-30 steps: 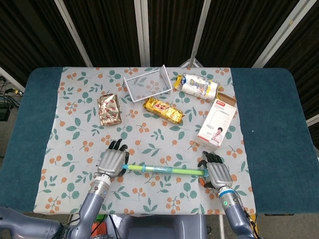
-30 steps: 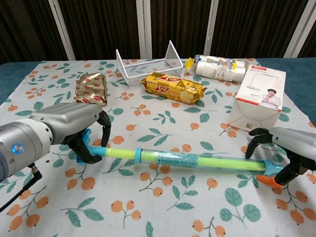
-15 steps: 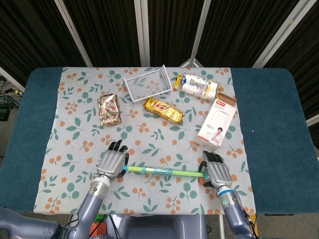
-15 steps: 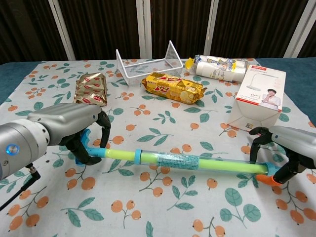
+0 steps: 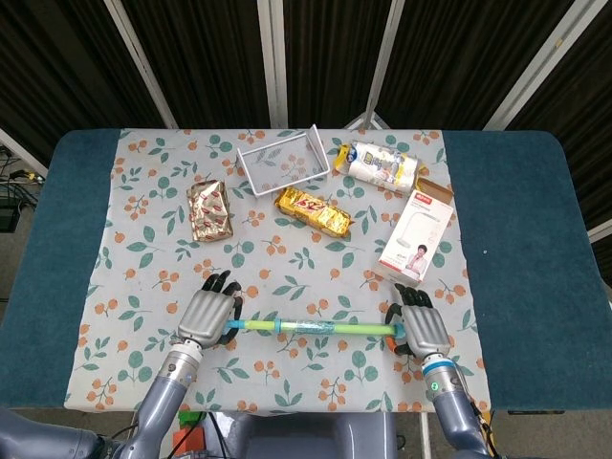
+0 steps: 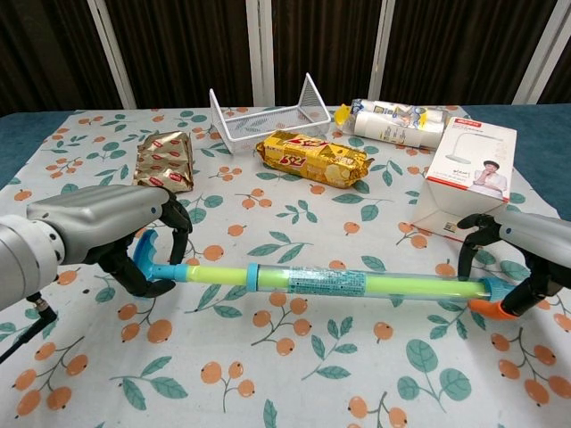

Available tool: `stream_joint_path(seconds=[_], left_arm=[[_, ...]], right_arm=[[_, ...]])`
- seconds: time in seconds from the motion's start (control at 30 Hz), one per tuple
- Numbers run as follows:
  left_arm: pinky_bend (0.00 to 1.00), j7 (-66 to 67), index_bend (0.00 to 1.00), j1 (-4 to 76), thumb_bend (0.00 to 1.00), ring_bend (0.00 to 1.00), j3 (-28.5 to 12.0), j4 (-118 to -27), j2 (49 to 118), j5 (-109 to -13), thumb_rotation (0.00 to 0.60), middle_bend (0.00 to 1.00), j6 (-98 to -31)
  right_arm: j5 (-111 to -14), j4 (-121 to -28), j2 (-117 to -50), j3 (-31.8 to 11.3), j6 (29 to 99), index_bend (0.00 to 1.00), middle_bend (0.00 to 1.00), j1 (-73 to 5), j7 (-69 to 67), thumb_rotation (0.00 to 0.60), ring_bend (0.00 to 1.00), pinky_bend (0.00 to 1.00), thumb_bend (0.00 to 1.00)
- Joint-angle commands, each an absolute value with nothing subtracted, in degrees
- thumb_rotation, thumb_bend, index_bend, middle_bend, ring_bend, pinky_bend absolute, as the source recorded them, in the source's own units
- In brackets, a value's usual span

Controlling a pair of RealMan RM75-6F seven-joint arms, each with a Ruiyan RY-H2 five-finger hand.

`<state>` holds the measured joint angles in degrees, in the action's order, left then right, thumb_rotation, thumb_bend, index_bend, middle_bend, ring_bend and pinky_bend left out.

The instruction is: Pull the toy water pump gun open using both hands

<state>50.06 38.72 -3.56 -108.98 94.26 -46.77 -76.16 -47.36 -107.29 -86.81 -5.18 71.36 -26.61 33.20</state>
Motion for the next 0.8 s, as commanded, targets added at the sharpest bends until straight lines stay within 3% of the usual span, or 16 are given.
stream_joint_path(seconds=[0.03,0.8], left_arm=[[0.12,49.5,0.66,38.3,0.51,0.03,-3.1,-109.3,93.6,-47.2,0.6,0.2,-76.1],[0.12,44.8,0.67,35.2,0.52,0.03,-1.2,-111.2,86.6,-51.0,0.6,0.21,-75.5]], right_arm=[[-47.2,-107.3,-86.3,-5.2,71.6,0.62,0.08,-26.5,33.2,0.6,0.0,0.0,0.37],[-45.7,-106.9,-83.5,-5.5,72.2,0.62,0.08,-26.2,33.5,0.6,0.0,0.0,0.37]])
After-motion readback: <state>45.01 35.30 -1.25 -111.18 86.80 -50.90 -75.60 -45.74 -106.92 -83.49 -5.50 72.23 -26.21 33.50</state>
